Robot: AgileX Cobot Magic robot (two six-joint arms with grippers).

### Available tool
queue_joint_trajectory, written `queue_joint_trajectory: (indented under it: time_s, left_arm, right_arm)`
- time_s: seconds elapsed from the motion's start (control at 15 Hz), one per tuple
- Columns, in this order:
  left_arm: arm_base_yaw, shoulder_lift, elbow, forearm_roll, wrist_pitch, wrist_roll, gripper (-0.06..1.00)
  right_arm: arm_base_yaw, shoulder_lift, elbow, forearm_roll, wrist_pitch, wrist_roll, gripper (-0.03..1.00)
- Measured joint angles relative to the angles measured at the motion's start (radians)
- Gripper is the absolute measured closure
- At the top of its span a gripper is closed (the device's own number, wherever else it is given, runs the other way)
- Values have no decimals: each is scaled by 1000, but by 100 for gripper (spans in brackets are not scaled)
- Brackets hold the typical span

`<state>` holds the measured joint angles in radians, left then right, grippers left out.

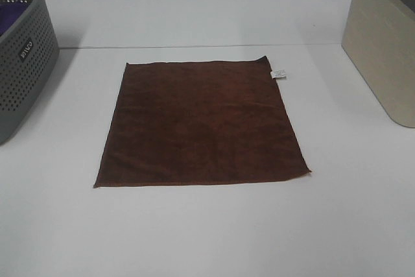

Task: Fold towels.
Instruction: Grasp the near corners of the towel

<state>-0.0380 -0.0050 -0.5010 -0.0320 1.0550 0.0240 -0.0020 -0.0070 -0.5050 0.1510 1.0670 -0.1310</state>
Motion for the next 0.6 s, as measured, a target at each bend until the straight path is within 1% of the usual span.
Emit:
queue_joint_trajectory:
  time_s: [0.6]
  left_arm:
    - [0,0,0,0,0,0,31]
  right_arm:
    - [0,0,0,0,0,0,29]
